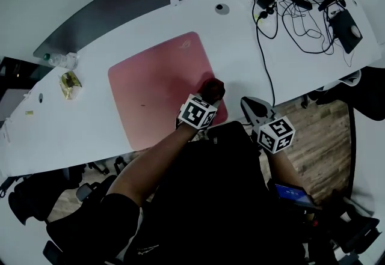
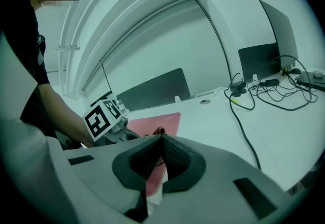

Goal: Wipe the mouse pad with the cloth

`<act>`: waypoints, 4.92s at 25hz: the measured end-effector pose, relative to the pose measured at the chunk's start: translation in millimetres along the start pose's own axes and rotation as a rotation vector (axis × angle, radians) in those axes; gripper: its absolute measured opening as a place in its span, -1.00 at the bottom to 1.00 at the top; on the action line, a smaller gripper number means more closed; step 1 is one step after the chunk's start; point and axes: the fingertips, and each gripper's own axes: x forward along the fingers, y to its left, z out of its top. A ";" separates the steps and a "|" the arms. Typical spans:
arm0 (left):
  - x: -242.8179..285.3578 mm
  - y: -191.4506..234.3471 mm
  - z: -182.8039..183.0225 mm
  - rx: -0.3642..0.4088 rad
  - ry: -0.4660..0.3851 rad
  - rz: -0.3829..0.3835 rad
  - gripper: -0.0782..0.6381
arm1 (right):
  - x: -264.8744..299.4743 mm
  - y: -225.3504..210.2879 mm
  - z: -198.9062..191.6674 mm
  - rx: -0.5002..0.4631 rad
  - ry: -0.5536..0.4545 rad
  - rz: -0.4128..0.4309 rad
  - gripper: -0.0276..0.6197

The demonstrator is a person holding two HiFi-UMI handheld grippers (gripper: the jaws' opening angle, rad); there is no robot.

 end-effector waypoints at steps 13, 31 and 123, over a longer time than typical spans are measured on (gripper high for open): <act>-1.7 6.0 57.3 -0.110 -0.155 -0.026 -0.62 | -3.4 -26.9 11.4 0.001 0.001 0.015 -0.83; -28.4 78.7 7.7 -0.308 -0.121 0.119 -0.62 | 8.5 -8.6 11.4 0.012 0.003 0.045 -0.83; -193.7 221.7 -107.1 -0.350 -0.091 0.510 -0.62 | 75.9 64.6 31.9 -0.096 0.041 0.176 -0.83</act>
